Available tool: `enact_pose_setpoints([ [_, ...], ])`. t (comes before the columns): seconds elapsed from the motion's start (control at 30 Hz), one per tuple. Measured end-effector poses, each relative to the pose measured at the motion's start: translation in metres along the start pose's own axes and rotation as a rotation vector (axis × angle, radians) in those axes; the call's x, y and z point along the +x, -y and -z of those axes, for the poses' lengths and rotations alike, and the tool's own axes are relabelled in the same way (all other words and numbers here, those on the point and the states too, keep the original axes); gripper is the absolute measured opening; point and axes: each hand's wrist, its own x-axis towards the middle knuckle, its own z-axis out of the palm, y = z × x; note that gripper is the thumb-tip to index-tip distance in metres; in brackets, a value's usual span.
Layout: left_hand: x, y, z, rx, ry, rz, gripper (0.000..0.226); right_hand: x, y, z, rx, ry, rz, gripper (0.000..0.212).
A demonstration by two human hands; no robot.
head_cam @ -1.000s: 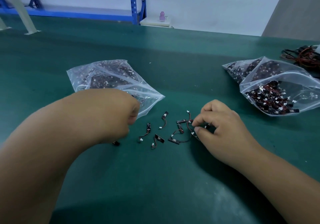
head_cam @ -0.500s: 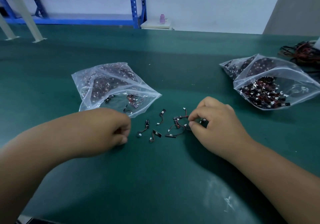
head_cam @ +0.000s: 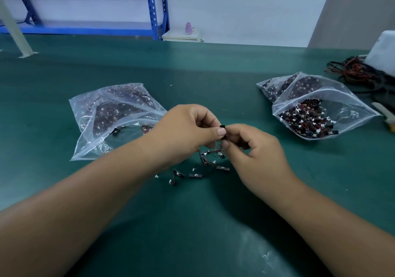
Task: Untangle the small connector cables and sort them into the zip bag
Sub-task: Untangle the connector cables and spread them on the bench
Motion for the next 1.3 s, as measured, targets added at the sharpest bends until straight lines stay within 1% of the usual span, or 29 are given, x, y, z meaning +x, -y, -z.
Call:
enact_pose_setpoints([
  [0.1, -0.002, 0.007, -0.002, -0.049, 0.04, 0.016, 0.013, -0.001, 0.0, 0.0, 0.011, 0.046, 0.018, 0.012],
  [0.13, -0.003, 0.007, -0.002, -0.034, 0.049, 0.009, 0.013, -0.001, 0.0, 0.0, -0.008, 0.057, 0.028, 0.013],
  [0.17, -0.004, 0.008, 0.002, 0.046, 0.048, -0.015, 0.014, -0.001, 0.001, 0.0, -0.04, 0.057, 0.043, 0.013],
  [0.2, -0.005, 0.009, 0.008, 0.196, 0.039, -0.055, 0.015, -0.001, 0.001, 0.001, -0.083, 0.05, 0.059, 0.011],
  [0.27, -0.008, 0.012, 0.026, 0.578, 0.027, -0.103, 0.02, 0.0, 0.001, 0.006, -0.2, 0.048, 0.071, 0.01],
  [0.3, -0.01, 0.014, 0.036, 0.746, 0.041, -0.079, 0.024, 0.001, 0.001, 0.009, -0.264, 0.067, 0.059, 0.012],
  [0.37, -0.014, 0.021, 0.052, 1.006, 0.109, 0.027, 0.031, 0.002, 0.001, 0.015, -0.346, 0.125, -0.005, 0.012],
  [0.43, -0.014, 0.027, 0.059, 1.141, 0.199, 0.141, 0.032, 0.001, 0.002, 0.02, -0.399, 0.196, -0.085, 0.012],
  [0.5, -0.014, 0.03, 0.058, 1.167, 0.25, 0.212, 0.032, 0.0, 0.003, 0.021, -0.5, 0.308, -0.133, 0.01],
  [0.57, -0.013, 0.032, 0.055, 1.187, 0.225, 0.205, 0.033, -0.001, 0.003, 0.02, -0.592, 0.39, -0.145, 0.007],
  [0.6, -0.012, 0.033, 0.053, 1.202, 0.193, 0.182, 0.033, -0.001, 0.003, 0.019, -0.604, 0.402, -0.151, 0.008],
  [0.7, -0.01, 0.037, 0.045, 1.202, 0.104, 0.102, 0.033, 0.0, -0.001, 0.019, -0.544, 0.395, -0.175, 0.01],
  [0.83, -0.009, 0.037, 0.043, 1.115, 0.092, 0.063, 0.038, -0.001, 0.0, 0.02, -0.417, 0.447, -0.185, 0.008],
  [0.9, -0.011, 0.031, 0.048, 1.021, 0.141, 0.052, 0.035, 0.0, 0.001, 0.019, -0.358, 0.451, -0.205, 0.009],
  [1.0, -0.018, 0.018, 0.051, 0.873, 0.347, 0.032, 0.022, 0.005, -0.001, 0.024, -0.347, 0.323, -0.232, 0.012],
  [1.07, -0.022, 0.013, 0.049, 0.883, 0.437, 0.014, 0.017, 0.009, -0.003, 0.03, -0.376, 0.272, -0.249, 0.012],
  [1.17, -0.022, 0.014, 0.046, 0.952, 0.445, -0.007, 0.013, 0.009, -0.005, 0.033, -0.479, 0.337, -0.255, 0.009],
  [1.23, -0.021, 0.016, 0.045, 0.955, 0.436, -0.003, 0.013, 0.007, -0.004, 0.032, -0.529, 0.392, -0.253, 0.013],
  [1.3, -0.021, 0.016, 0.045, 0.94, 0.437, -0.003, 0.013, 0.007, -0.004, 0.031, -0.53, 0.419, -0.244, 0.016],
])
